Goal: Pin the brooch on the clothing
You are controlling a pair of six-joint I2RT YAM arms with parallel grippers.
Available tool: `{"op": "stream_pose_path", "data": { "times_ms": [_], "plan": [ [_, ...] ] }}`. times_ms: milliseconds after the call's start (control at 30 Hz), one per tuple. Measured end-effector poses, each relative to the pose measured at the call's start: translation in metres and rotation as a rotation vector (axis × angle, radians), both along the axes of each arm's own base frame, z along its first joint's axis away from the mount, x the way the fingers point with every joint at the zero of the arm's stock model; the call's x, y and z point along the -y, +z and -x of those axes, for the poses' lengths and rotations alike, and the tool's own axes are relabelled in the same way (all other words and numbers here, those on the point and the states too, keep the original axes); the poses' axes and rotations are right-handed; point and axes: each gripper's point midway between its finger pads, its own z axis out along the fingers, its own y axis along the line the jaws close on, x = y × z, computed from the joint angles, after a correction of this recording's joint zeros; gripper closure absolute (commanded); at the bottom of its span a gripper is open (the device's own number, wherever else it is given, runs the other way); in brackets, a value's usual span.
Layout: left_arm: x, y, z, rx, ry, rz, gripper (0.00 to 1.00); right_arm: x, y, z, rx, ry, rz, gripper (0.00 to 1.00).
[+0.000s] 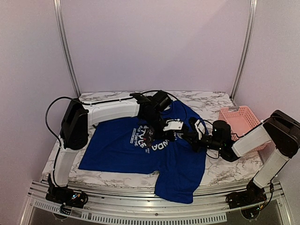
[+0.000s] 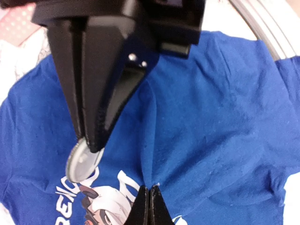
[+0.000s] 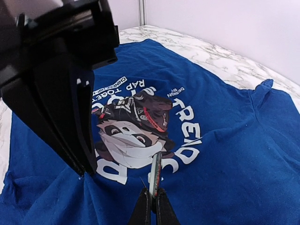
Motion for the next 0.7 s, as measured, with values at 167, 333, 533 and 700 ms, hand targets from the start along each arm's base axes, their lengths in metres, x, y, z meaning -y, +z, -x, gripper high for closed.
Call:
{"op": "stream_pose_path", "data": {
  "times_ms": [167,333,533,700],
  "plan": [
    [0.009,0.031,0.004,-0.086,0.049,0.044,1.0,-0.001,0.008,0.001,0.059,0.016,-0.012,1.0],
    [0.011,0.045,0.008,-0.141,0.078,0.059,1.0,-0.001,0.014,0.007,0.105,0.038,-0.03,1.0],
    [0.011,0.045,0.007,-0.179,0.112,0.052,1.0,0.0,0.019,0.02,0.151,0.08,-0.053,1.0],
    [0.009,0.044,0.005,-0.194,0.138,0.049,1.0,-0.004,0.028,0.033,0.181,0.128,-0.079,1.0]
  ]
}}
